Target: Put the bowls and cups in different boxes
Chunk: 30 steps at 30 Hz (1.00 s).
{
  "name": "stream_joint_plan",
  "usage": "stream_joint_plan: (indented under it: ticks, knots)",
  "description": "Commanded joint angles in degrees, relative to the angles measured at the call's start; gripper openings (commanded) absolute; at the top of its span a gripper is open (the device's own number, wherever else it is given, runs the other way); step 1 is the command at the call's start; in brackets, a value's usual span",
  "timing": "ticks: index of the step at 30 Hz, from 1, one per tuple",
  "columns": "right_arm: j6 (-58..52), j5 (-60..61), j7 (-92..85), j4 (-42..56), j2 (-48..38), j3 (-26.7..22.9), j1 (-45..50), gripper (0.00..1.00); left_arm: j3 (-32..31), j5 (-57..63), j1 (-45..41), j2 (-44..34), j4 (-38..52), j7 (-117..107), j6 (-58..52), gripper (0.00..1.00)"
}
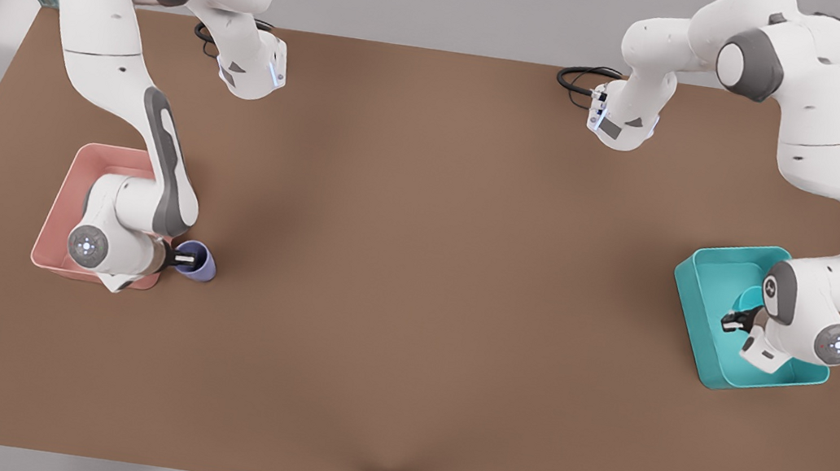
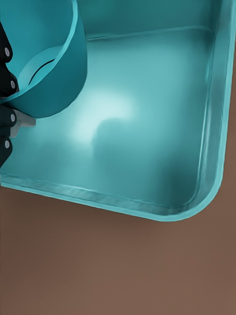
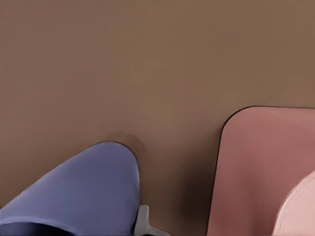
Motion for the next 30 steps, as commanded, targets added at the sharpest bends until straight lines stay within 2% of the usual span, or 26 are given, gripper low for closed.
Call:
stream_joint_plan:
  ticks: [1, 7, 8, 9, 12, 14, 15, 18, 21, 23, 30]
  knots:
    - [0.22, -0.29, 0.16, 0.17, -0.06, 0.06, -0.01, 0.21, 0.04, -0.20, 0.47, 0.94, 0.02, -0.48, 3.95, 0.21]
    - [-2.42, 2.17, -8.18, 2.28, -7.09, 0.23, -1.85, 0.21, 0.04, 0.07, 2.23, 3.05, 0.11, 0.05, 7.20, 0.21]
    - [-3.56, 3.49, -12.39, 2.37, -8.84, 0.23, -3.52, 0.21, 0.04, 0.07, 2.32, 3.05, 0.11, 0.14, 7.20, 0.49]
    - [-5.14, 4.10, -15.74, 2.98, -10.51, 0.15, -4.75, 0.21, 0.04, 0.07, 2.32, 2.96, 0.11, 0.22, 6.94, 1.00]
    - [-8.92, 4.37, -23.39, 3.07, -14.82, -0.12, -8.35, 0.21, -0.40, -0.37, -0.49, -2.39, 1.16, -0.13, -2.11, 1.00]
    - [-10.33, 4.45, -30.06, 4.12, -15.62, -0.12, -12.56, 0.21, -3.21, -1.42, -3.83, -12.85, 7.13, 0.22, -19.06, 1.00]
    - [-11.03, 5.95, -33.32, 4.21, -15.53, -0.29, -14.33, 0.21, -4.18, -4.40, -5.68, -16.80, 9.59, 0.31, -24.07, 1.00]
    - [-12.35, 4.98, -33.33, 5.62, -13.07, -0.91, -15.65, 0.21, -12.26, -7.23, -6.38, -17.17, 22.42, 0.49, -36.74, 1.00]
    - [-11.30, 4.46, -32.36, 9.04, -4.02, -2.49, -15.48, 0.21, -17.71, -6.52, -6.56, -17.08, 23.66, 0.40, -35.96, 1.00]
    - [-9.10, 2.87, -31.13, 9.84, -2.35, -2.67, -15.30, 0.21, -19.91, -6.52, -6.74, -16.99, 23.58, 0.40, -35.95, 1.00]
    - [-1.72, 2.26, -31.04, 10.19, 2.49, -2.67, -14.68, 0.21, -20.35, -6.70, -6.47, -14.97, 23.13, 0.31, -35.52, 1.00]
